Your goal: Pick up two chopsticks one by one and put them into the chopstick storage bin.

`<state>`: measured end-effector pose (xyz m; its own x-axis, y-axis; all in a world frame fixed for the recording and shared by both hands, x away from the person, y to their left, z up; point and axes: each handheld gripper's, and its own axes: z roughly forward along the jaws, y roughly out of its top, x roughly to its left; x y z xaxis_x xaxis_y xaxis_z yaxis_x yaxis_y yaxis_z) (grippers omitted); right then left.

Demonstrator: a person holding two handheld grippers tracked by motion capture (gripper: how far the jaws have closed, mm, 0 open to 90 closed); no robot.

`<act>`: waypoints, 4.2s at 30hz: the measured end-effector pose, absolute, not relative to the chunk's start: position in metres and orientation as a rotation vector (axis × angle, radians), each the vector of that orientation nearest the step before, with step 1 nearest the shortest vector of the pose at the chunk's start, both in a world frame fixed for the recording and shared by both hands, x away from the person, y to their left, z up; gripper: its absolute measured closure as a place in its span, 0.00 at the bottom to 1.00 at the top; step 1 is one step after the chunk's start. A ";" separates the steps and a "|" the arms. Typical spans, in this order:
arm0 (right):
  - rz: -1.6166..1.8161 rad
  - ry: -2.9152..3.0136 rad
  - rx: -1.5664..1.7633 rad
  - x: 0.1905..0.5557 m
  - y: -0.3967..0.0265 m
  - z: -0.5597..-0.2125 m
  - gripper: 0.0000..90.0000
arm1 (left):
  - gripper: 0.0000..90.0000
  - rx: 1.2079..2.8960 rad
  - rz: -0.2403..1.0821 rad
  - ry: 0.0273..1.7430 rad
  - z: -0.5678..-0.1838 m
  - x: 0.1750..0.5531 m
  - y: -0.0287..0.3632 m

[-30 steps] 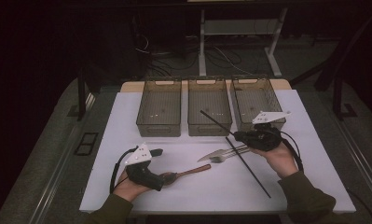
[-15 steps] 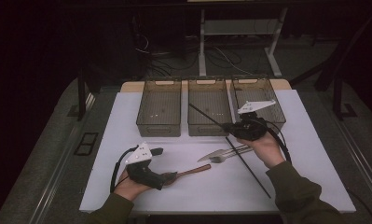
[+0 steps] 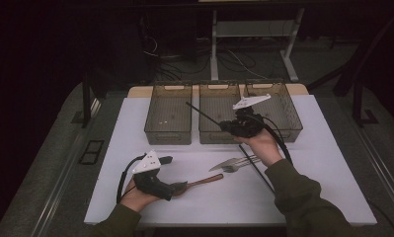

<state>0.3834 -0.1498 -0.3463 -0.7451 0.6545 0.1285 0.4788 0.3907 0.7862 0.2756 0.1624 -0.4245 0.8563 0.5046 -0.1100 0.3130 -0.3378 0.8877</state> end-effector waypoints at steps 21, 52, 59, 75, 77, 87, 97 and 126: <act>1.247 2.437 1.074 0.419 -0.106 -0.340 0.94 | 0.00 1.948 0.226 0.585 -0.421 0.281 0.157; 1.060 2.520 1.166 0.469 -0.008 -0.369 0.94 | 0.00 1.929 0.240 0.583 -0.419 0.281 0.161; 1.041 2.547 1.178 0.475 0.003 -0.374 0.94 | 0.00 1.936 0.230 0.564 -0.420 0.282 0.160; 1.026 2.551 1.185 0.480 0.017 -0.379 0.85 | 0.00 1.934 0.228 0.557 -0.418 0.283 0.159; 1.044 2.547 1.181 0.480 0.016 -0.376 0.81 | 0.00 1.931 0.231 0.558 -0.418 0.283 0.160; 1.225 2.536 1.129 0.468 -0.005 -0.350 0.57 | 0.00 1.940 0.240 0.554 -0.418 0.282 0.161; 1.321 2.503 1.059 0.452 -0.043 -0.332 0.47 | 0.00 1.953 0.246 0.562 -0.418 0.281 0.161; 1.464 2.440 0.926 0.375 -0.161 -0.337 0.43 | 0.00 1.974 0.252 0.593 -0.424 0.281 0.165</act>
